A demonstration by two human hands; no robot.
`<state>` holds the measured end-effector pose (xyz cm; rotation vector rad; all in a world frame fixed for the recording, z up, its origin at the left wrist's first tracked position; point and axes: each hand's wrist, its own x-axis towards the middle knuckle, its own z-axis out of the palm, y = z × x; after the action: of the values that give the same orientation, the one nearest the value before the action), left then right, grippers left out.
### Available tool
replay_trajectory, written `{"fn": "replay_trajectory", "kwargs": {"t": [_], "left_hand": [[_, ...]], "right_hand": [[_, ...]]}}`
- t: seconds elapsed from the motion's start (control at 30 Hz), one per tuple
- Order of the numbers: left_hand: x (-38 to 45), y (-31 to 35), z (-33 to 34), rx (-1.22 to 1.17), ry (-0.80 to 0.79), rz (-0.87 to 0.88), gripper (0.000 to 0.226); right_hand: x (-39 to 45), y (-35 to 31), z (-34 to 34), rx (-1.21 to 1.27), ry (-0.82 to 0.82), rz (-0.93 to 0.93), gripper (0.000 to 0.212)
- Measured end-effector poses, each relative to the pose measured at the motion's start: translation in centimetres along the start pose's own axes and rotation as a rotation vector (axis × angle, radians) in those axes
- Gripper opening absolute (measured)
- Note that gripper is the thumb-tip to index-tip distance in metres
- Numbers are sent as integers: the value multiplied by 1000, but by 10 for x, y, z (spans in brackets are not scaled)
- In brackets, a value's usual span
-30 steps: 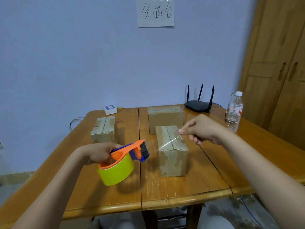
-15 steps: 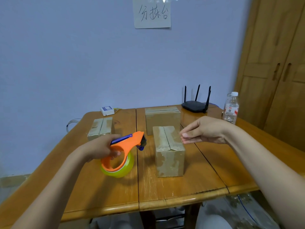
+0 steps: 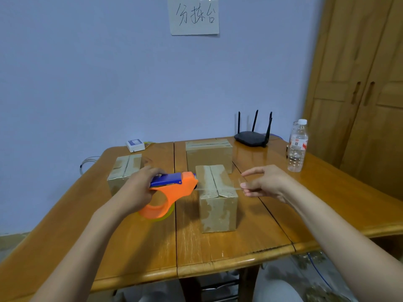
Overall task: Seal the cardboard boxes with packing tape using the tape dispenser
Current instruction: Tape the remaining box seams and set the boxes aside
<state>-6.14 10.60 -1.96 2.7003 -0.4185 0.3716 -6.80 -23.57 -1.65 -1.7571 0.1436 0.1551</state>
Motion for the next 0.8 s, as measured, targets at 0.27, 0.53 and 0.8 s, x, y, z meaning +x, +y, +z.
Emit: {"fn": "replay_trajectory", "kwargs": {"t": [0.27,0.53,0.8], "left_hand": [[-7,2,2,42,-8,54,61],[-8,5,1,47,2,59,61],[-8,4,7,37,-18,64,58]], "right_hand": [[7,8,-9,143,-30,126,21],[13,16,-8,218,-71,181,16],[7,14,-7,115,31,146,22]]}}
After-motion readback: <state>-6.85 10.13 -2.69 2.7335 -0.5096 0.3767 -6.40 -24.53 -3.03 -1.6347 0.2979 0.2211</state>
